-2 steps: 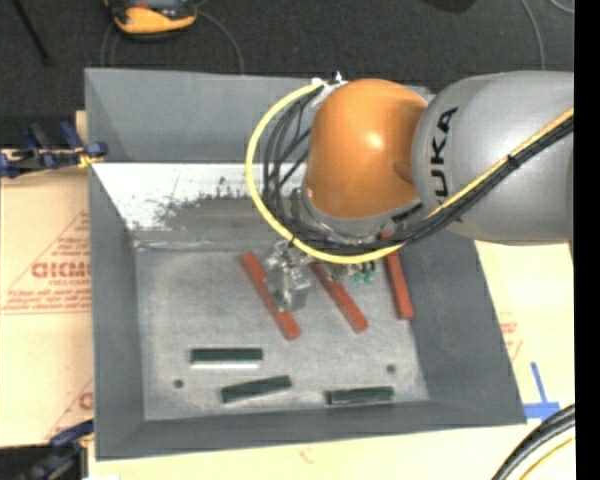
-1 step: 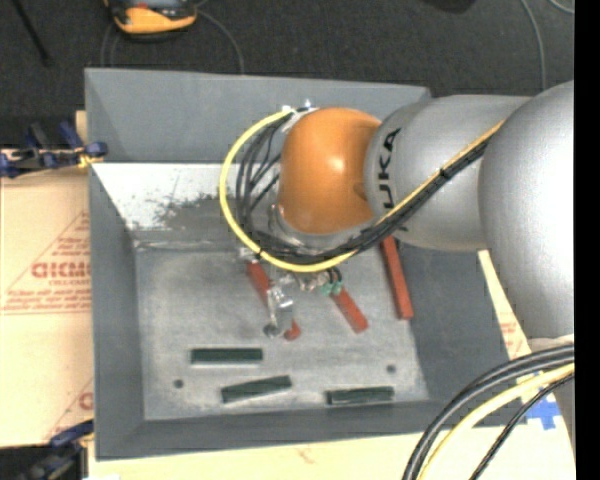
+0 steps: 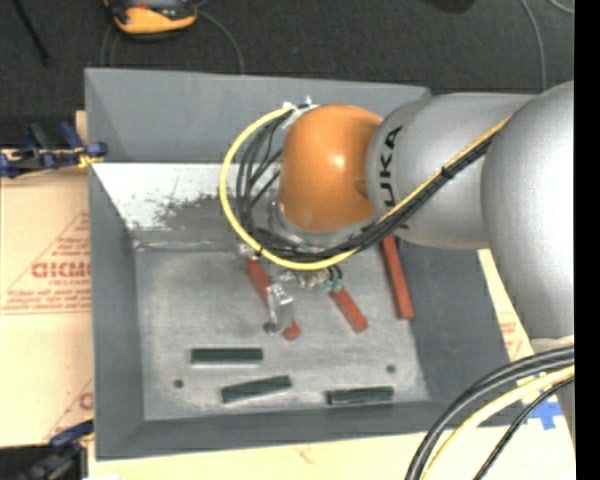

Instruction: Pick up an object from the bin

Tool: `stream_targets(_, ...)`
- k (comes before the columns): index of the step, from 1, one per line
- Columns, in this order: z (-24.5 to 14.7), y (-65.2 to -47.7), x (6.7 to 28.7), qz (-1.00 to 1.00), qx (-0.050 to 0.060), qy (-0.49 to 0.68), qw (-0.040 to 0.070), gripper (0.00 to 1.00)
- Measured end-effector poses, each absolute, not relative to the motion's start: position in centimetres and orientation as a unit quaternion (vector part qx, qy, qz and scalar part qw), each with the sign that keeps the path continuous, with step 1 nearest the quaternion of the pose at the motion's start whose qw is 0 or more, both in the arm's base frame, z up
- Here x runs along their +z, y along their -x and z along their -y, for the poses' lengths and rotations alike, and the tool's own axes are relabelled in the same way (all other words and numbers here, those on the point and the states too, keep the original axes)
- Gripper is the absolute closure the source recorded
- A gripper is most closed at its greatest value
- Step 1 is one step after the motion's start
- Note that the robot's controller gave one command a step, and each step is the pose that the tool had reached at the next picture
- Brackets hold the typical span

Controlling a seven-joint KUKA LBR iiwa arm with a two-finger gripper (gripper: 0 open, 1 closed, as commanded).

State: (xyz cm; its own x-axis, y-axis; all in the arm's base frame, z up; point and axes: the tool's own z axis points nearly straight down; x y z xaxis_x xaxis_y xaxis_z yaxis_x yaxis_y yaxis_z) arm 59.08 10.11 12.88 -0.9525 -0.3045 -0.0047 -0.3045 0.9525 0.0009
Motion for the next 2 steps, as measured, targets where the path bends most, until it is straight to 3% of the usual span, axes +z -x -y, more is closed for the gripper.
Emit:
stream_targets(1, -10.3, -55.4, 12.0, -0.982, 0.000, 0.190, 0.003, 0.00)
stream_targets(2, -10.1, -51.6, 9.6, -0.951, 0.000, 0.308, 0.002, 0.00)
